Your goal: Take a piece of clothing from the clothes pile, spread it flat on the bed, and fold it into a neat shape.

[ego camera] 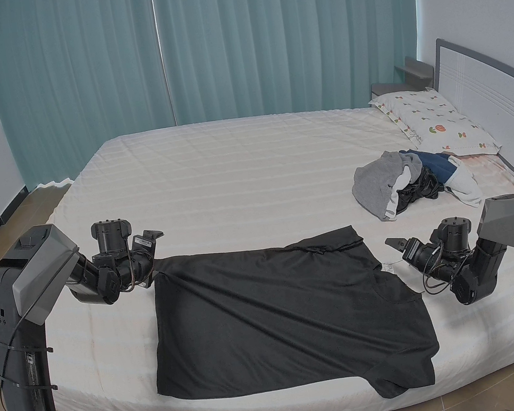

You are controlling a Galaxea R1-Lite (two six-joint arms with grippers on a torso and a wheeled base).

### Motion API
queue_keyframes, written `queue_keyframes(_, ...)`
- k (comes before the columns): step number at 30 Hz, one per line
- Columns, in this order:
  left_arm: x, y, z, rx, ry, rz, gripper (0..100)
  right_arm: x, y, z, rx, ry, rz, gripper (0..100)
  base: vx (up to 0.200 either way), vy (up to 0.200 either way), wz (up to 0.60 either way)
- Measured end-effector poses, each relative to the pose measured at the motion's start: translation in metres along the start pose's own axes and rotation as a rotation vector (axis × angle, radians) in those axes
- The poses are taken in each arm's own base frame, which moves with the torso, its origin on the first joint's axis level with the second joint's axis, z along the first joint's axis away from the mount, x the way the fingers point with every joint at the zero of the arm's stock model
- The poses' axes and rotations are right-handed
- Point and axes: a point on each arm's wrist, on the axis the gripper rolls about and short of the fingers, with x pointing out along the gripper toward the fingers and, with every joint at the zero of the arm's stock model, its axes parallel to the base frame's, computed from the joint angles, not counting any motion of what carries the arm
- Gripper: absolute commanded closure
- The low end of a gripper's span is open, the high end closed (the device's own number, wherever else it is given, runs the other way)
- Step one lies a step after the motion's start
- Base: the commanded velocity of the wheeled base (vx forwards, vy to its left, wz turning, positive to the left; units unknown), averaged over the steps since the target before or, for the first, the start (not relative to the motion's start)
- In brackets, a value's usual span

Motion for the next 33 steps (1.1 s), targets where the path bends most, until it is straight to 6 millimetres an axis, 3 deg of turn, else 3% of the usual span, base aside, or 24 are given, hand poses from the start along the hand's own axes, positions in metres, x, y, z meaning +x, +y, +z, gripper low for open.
queue_keyframes(4,0.0,0.0,0.0,-0.006,0.002,0.001,0,-0.001,0.002,-0.003,0.015,0.006,-0.003,0,0.0,0.0,0.0)
queue_keyframes(16,-0.001,-0.002,0.003,-0.057,0.0,-0.011,0,-0.011,0.011,0.006,0.072,-0.013,0.008,0,0.0,0.2,0.0)
queue_keyframes(28,-0.002,-0.002,0.004,-0.052,-0.004,-0.011,0,-0.01,0.015,0.002,0.068,-0.002,0.017,0,0.0,0.0,0.0)
queue_keyframes(33,-0.002,-0.001,0.003,-0.033,0.0,-0.008,0,-0.007,0.02,-0.001,0.062,0.009,0.027,0,0.2,-0.2,0.0)
